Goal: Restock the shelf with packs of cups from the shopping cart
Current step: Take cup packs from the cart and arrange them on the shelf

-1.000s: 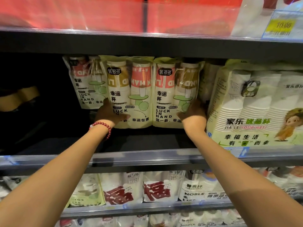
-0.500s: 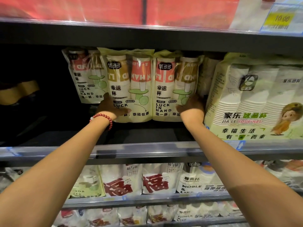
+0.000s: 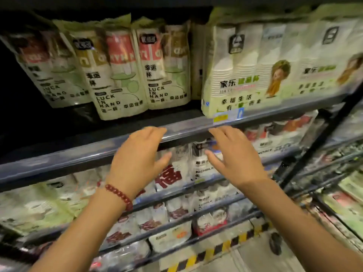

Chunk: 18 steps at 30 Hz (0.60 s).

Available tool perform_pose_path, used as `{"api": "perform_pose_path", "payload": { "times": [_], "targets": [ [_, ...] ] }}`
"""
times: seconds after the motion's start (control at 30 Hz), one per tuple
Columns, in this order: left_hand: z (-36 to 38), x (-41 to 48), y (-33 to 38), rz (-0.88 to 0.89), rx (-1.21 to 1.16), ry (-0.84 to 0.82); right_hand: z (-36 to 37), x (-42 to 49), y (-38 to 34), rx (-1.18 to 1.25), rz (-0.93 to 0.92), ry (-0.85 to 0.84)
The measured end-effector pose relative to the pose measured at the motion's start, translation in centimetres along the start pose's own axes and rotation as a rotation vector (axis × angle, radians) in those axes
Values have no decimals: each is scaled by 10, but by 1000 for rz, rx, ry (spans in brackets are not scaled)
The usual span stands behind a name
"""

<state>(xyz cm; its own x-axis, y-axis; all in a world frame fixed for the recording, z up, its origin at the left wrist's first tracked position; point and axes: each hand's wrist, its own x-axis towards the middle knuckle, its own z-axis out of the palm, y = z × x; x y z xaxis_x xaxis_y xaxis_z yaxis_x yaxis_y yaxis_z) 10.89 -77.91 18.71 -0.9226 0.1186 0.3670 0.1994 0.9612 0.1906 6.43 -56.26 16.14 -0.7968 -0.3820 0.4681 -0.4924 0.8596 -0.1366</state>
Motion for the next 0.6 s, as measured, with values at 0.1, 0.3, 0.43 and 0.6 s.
{"api": "perform_pose_path", "payload": {
  "times": [0.1,0.3,0.43,0.6],
  "targets": [
    [40,-22,36,129,-16,-180,7,-66,18,-108,92,-66],
    [102,-55,109,308,50,-488,-3,-182,54,-186,360,-253],
    [134,-79,171,408,26,-619,-18,-259,81,-215,555,-325],
    [175,-104,264,506,-13,-735,-45,-357,124,-221,761,-368]
  ]
}}
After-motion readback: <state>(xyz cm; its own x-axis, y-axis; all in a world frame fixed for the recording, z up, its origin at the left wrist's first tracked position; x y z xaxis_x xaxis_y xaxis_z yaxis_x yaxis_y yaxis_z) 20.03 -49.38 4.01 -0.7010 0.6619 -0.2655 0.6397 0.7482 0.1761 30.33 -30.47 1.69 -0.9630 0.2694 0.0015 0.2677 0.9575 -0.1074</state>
